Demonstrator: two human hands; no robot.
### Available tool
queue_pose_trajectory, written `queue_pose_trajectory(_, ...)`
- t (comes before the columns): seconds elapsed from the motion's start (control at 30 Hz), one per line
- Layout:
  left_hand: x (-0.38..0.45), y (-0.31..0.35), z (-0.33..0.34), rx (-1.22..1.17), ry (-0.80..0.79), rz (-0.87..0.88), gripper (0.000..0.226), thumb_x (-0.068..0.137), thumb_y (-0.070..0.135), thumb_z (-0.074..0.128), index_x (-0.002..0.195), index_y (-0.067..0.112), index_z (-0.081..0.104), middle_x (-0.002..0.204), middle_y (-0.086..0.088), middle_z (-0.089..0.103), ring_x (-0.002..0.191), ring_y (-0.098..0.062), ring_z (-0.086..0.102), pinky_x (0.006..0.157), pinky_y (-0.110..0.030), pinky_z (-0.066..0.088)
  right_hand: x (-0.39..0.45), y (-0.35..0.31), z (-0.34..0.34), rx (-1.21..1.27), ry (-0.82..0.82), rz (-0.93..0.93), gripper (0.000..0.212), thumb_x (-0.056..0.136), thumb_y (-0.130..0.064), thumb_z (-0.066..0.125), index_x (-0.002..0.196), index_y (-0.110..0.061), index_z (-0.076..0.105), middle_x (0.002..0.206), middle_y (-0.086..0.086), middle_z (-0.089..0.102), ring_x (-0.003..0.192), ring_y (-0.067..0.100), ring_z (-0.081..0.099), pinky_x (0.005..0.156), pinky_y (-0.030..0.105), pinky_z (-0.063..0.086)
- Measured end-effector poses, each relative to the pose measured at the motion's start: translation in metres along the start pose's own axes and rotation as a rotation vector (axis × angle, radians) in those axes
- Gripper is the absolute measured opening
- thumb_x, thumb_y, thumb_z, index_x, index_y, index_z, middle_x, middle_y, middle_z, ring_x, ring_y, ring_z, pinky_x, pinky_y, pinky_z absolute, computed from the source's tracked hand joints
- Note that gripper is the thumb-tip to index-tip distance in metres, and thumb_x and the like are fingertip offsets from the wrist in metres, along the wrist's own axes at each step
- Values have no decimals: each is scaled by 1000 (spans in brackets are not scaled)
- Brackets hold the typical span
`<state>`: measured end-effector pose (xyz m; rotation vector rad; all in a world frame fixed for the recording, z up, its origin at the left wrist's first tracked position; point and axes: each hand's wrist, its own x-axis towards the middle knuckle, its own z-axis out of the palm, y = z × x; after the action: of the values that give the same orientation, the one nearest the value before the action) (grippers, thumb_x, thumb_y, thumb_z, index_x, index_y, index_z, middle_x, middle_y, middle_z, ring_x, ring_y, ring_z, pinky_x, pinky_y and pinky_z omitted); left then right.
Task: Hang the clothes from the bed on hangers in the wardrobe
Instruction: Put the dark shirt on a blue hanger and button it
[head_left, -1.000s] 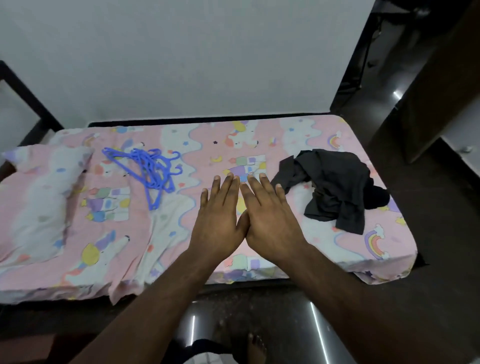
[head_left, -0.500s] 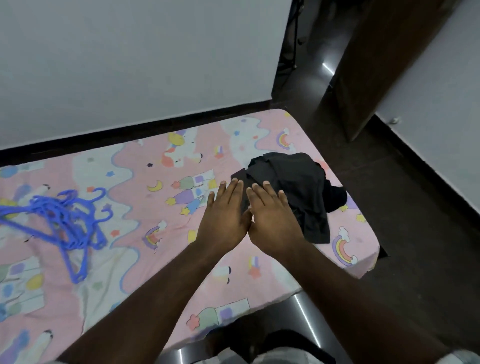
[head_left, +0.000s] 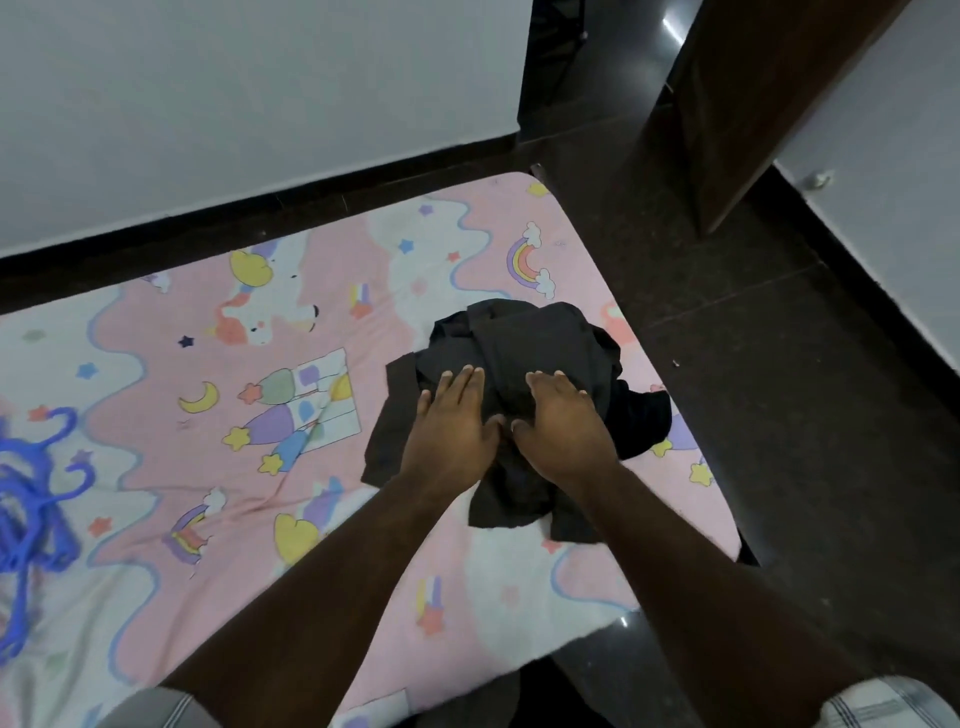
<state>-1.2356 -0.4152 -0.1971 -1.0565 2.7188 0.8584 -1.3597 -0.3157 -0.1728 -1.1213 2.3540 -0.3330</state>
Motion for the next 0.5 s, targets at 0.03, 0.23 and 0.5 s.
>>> queue_pose_trajectory(0.03,18,4,6,-6,-8,-19,66,105,43,39,159,14,16,167,-3,16,155,-25,7,124,-47,8,17,14,-4,17,-6,16,66,95,-28,58,153,-9,33,158,9,35,151,26,21,123,45,17)
queue_pose_trajectory(0.23,107,15,36,-38,-22,-119,65,104,41,41,159,13,17,166,-5,19,154,-26,9,124,-46,8,107,79,-10,78,-45,109,64,94,-25,60,151,-9,38,154,10,43,147,28,31,120,45,27)
queue_pose_trajectory(0.5,189,-3,54,-16,-10,-229,64,104,37,43,157,10,22,164,-9,24,152,-29,18,124,-48,16,199,126,-5,104,-32,175,56,96,-29,59,148,-12,43,147,8,52,136,30,47,111,40,39)
